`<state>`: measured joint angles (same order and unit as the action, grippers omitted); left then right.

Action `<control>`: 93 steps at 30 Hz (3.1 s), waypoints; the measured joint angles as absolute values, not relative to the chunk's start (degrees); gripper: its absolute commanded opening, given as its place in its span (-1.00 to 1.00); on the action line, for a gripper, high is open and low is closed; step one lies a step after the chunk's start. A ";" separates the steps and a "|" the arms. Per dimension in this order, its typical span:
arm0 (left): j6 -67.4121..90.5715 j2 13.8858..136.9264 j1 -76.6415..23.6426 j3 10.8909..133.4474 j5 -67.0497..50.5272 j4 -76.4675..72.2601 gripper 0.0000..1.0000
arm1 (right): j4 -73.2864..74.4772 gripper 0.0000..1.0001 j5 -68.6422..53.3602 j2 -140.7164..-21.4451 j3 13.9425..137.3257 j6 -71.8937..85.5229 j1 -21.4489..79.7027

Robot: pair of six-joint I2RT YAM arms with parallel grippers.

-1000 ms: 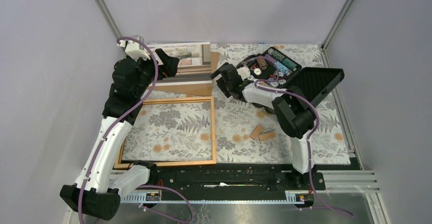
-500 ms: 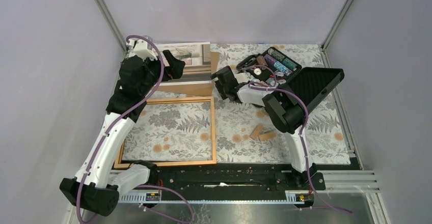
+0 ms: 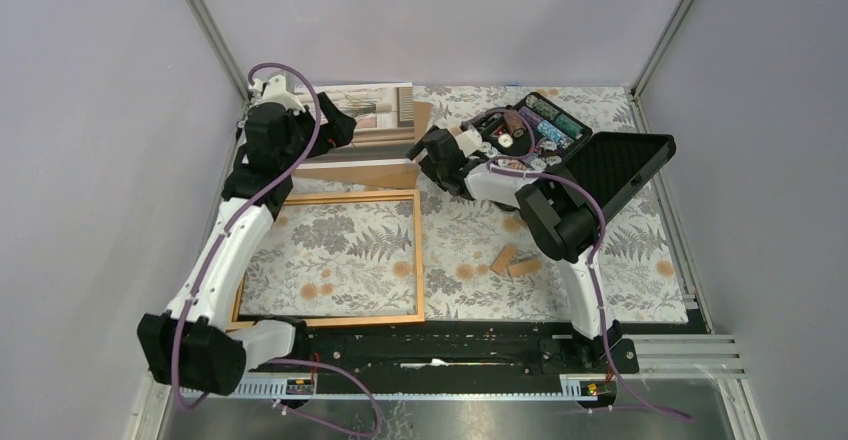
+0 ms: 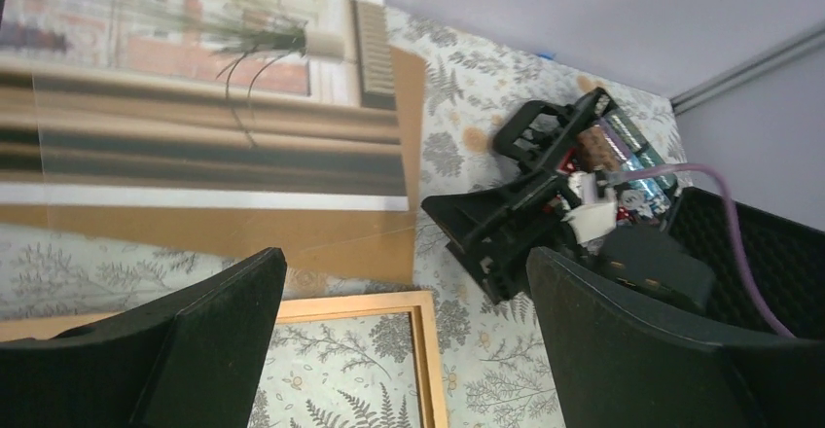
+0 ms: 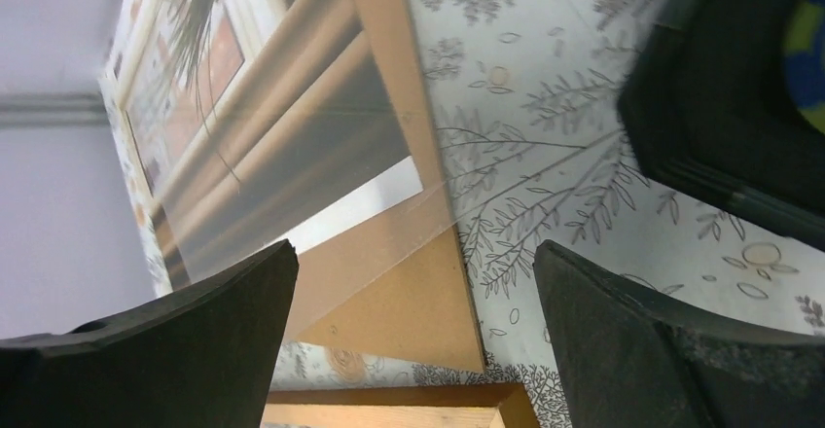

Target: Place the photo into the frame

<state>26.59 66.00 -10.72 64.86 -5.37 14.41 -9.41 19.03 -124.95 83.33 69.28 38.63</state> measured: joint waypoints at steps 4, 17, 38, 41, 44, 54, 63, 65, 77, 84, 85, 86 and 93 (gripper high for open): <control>29.78 70.72 -7.68 63.29 -7.11 13.10 0.97 | -10.33 0.99 16.29 -123.74 83.99 57.87 38.63; 46.30 101.45 0.10 73.58 -23.77 9.08 0.97 | 2.09 0.99 9.72 -128.35 110.32 27.75 37.15; 45.50 124.27 3.27 89.38 -24.93 13.50 0.97 | 14.72 0.99 7.60 -148.14 132.16 20.58 30.00; 46.83 124.60 4.01 89.38 -25.74 12.80 0.97 | 14.83 0.99 8.19 -148.38 132.20 20.58 30.00; 47.77 124.64 4.27 88.75 -26.04 11.92 0.97 | 14.83 0.99 8.51 -149.67 133.82 20.53 30.00; 49.80 124.62 5.13 87.09 -27.64 9.45 0.97 | 14.85 0.99 6.28 -151.76 134.21 21.08 29.50; 49.82 124.57 5.19 86.91 -27.83 9.19 0.97 | 13.08 0.99 -5.04 -152.77 134.52 26.85 26.35; 49.87 124.57 5.21 86.87 -27.90 9.10 0.97 | 12.32 0.99 -9.43 -152.86 134.47 28.77 25.30; 50.02 124.57 5.30 86.87 -27.90 9.10 0.97 | -0.21 0.83 -25.91 -152.00 127.24 37.34 20.93; 50.00 124.55 5.74 86.87 -27.86 9.19 0.97 | -4.58 0.77 -30.13 -150.69 124.03 40.01 20.29; 49.98 124.49 5.87 86.85 -27.81 9.21 0.97 | -5.50 0.76 -30.61 -149.84 122.34 40.56 20.29; 49.95 124.46 5.98 86.85 -27.73 9.26 0.97 | -6.37 0.75 -31.03 -149.05 120.81 41.21 20.29; 49.71 124.33 6.26 86.85 -27.16 9.37 0.98 | -13.87 0.73 -33.67 -141.86 109.01 46.33 20.25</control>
